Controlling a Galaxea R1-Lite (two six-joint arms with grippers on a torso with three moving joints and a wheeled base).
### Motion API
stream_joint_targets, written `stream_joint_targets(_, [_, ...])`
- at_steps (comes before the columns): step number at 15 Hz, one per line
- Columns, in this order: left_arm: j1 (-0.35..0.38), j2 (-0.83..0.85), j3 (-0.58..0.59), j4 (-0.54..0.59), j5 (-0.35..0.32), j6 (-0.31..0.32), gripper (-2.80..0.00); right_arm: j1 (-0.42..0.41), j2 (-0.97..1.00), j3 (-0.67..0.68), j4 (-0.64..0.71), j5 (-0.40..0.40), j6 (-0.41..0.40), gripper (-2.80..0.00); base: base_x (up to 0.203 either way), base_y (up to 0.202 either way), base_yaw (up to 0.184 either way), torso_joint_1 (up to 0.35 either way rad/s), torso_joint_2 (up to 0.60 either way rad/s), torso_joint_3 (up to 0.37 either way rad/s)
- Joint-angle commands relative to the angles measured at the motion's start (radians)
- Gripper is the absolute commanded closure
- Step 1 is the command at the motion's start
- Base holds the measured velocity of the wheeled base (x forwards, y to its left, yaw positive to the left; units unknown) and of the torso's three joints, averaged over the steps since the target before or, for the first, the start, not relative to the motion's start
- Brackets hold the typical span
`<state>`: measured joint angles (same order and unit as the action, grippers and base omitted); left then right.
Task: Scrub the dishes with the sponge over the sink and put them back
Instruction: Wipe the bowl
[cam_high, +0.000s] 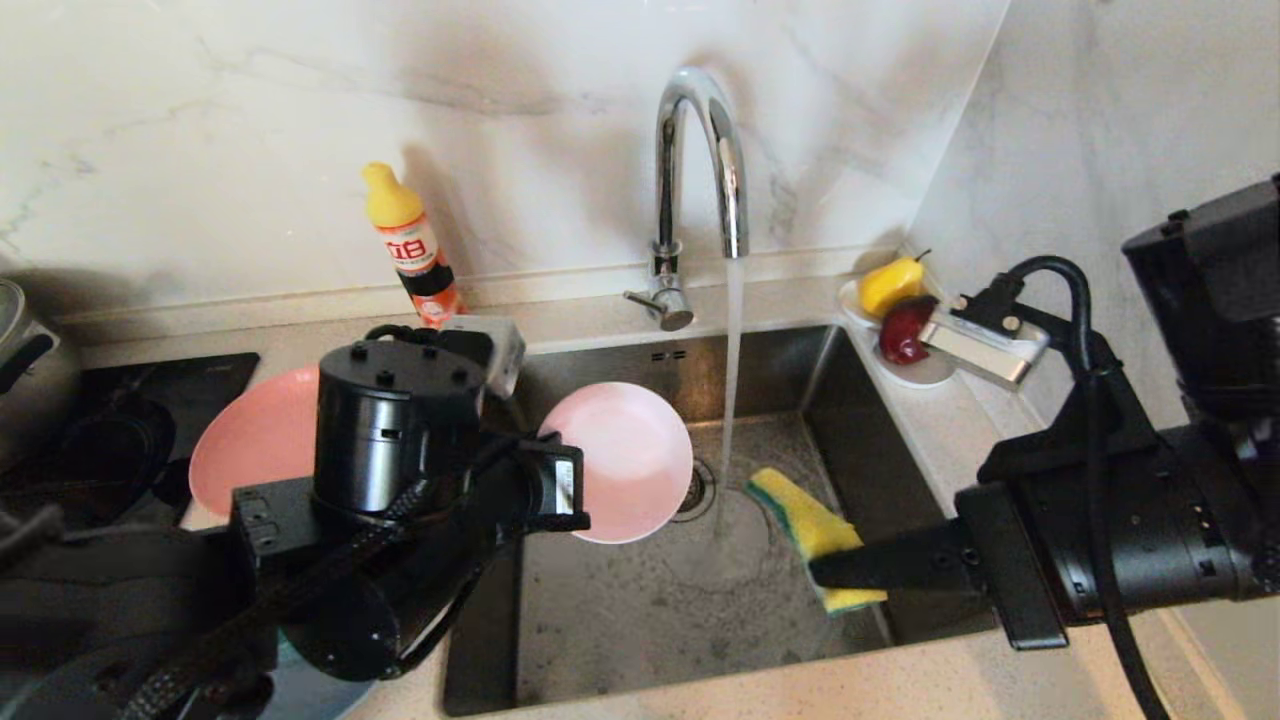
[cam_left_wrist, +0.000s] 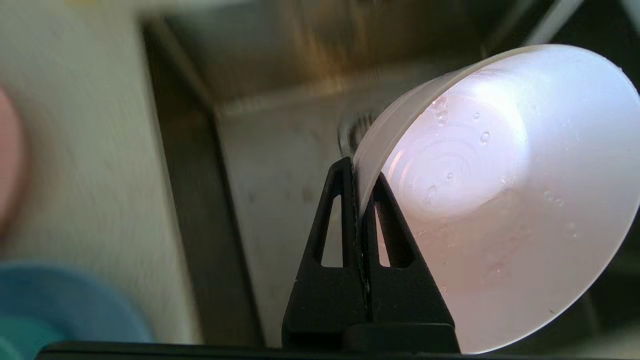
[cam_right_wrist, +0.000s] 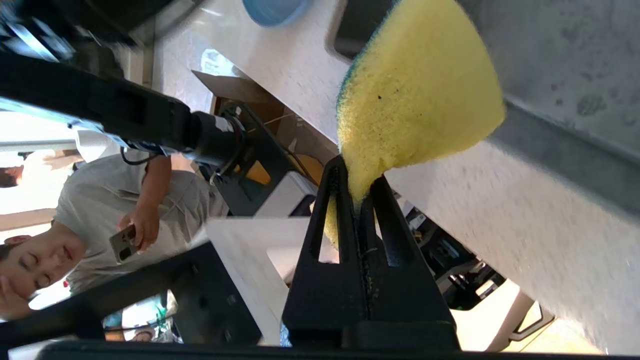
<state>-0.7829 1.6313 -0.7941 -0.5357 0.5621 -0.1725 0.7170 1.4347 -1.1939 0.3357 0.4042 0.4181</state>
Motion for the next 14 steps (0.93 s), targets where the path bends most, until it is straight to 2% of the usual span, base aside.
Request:
stream_joint_targets(1, [-0.030, 0.044, -0.002, -0.039, 0.037, 0.015, 0.00, 0.018, 0.065, -0.066, 0.023, 0.002, 0.003, 0.00, 0.000, 0.000, 0.000, 0.000, 0.00, 0.000])
stream_joint_targets(5, [-0.054, 0.044, 0.000, -0.041, 0.058, 0.018, 0.00, 0.073, 0.160, -0.154, 0.070, 0.001, 0.005, 0.00, 0.000, 0.000, 0.000, 0.000, 0.00, 0.000])
stream_joint_targets(10, [-0.073, 0.039, 0.005, -0.121, 0.058, 0.018, 0.00, 0.082, 0.260, -0.249, 0.073, -0.003, 0.036, 0.00, 0.000, 0.000, 0.000, 0.000, 0.00, 0.000])
stream_joint_targets(14, [-0.073, 0.013, 0.012, -0.122, 0.056, 0.015, 0.00, 0.071, 0.322, -0.286, 0.071, -0.014, 0.053, 0.00, 0.000, 0.000, 0.000, 0.000, 0.00, 0.000])
